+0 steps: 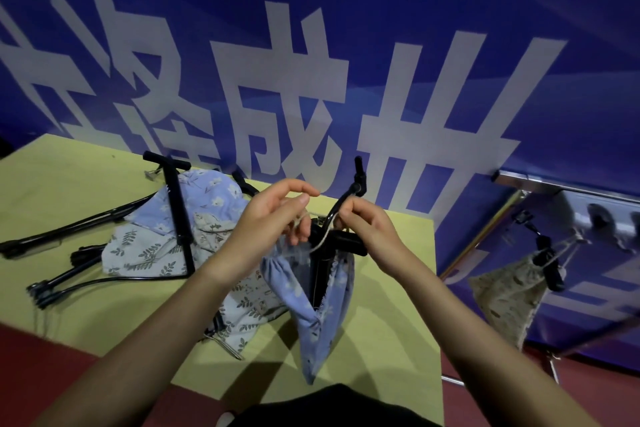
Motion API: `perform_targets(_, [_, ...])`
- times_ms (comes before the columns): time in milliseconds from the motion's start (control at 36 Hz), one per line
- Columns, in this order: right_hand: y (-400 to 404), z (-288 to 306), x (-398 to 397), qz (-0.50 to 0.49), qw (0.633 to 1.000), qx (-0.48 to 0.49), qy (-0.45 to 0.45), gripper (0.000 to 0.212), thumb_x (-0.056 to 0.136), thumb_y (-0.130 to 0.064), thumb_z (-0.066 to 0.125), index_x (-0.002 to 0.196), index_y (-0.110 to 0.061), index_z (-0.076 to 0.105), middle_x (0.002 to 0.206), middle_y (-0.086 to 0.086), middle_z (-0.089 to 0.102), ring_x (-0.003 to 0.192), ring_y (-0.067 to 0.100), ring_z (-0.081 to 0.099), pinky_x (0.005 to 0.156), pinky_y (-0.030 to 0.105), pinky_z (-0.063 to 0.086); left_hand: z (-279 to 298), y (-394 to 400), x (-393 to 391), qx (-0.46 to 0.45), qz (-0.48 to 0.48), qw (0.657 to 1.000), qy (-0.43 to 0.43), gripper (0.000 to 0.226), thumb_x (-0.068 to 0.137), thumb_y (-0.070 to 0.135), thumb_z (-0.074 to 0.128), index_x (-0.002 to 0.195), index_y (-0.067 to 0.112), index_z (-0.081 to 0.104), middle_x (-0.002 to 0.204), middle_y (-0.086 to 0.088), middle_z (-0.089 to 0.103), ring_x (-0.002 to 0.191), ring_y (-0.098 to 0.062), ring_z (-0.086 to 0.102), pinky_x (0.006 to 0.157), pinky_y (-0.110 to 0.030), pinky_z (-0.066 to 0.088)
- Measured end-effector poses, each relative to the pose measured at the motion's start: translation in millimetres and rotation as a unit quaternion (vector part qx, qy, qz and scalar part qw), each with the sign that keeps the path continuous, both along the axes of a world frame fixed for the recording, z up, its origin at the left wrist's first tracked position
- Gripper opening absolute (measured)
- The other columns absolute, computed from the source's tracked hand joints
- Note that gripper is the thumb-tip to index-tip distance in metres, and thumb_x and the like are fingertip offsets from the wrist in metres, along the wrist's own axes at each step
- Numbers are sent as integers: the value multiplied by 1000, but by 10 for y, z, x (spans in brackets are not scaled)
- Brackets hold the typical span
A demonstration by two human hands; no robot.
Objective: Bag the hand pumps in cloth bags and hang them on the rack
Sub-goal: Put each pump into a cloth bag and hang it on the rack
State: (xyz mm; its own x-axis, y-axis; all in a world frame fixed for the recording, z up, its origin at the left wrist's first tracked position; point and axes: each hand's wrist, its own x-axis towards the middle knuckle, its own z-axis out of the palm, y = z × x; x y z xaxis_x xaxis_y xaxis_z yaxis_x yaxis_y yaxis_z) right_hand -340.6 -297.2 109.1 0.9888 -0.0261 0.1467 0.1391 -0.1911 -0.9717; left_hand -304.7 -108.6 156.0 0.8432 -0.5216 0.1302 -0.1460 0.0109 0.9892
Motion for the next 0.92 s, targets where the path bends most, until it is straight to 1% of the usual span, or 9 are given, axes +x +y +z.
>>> perform_targets(56, [49,-12,-13,-8,998,59,2,22,92,-24,47,72,-16,47,62,-11,44,57,6,38,56,15,33,-69,44,49,42,17,998,-54,18,99,14,47,102,21,64,69,-2,66,69,-31,58,71,-34,49])
perform_targets(194, [120,27,28,-33,998,56,-18,28,98,-7,46,73,-12,57,56,-15,55,54,-2,47,58,9,37,-408,132,457,142,58,987,-57,22,100,19,46,113,26,62,115,14,63,108,8,55,90,-10,42])
perform_targets(333, [138,135,67,-39,998,0,-56,40,93,-12,58,55,-21,49,50,-12,45,50,0,39,54,12,34,-559,92,636,201,-13,979,28,33,104,33,35,126,29,59,120,27,55,108,18,46,91,-18,37])
perform_targets(472, [46,311,96,-57,996,-12,-66,48,92,-12,62,50,-14,38,48,-7,33,48,7,29,50,15,29,-591,17,805,227,-80,960,141,38,97,46,41,125,31,61,127,13,59,118,-4,51,101,-29,38])
perform_targets(583, [-40,383,93,-74,996,-32,-42,49,95,-19,58,54,-11,34,51,-4,26,47,7,23,48,16,25,-723,32,875,233,-65,947,209,92,71,82,53,144,26,41,149,5,40,135,-17,40,116,-43,28])
perform_targets(639, [-61,358,83,-80,997,-16,-16,47,96,-25,56,56,-8,37,52,-3,28,48,9,25,50,19,26,-775,-12,854,238,-63,942,228,97,70,85,49,142,21,42,137,-5,55,122,-20,55,112,-41,34])
perform_targets(722, [-46,319,66,-110,992,64,24,47,96,-34,53,53,-20,44,50,-7,34,49,12,30,56,26,29,-830,-72,765,248,-92,934,240,70,93,68,29,128,12,53,100,-14,65,91,-25,63,90,-35,43])
perform_targets(806, [-41,314,67,-141,962,230,38,51,98,-27,52,48,-25,46,46,-7,30,45,11,26,56,26,33,-921,-88,661,221,-90,932,272,57,97,55,37,131,12,52,122,-13,56,112,-27,55,93,-38,41])
perform_targets(917, [-19,259,51,-190,961,200,-14,42,94,-22,59,58,-16,39,50,-4,32,48,13,29,52,25,32,-894,-76,451,228,-146,939,211,23,99,35,47,86,21,60,74,7,60,67,-9,51,58,-21,37])
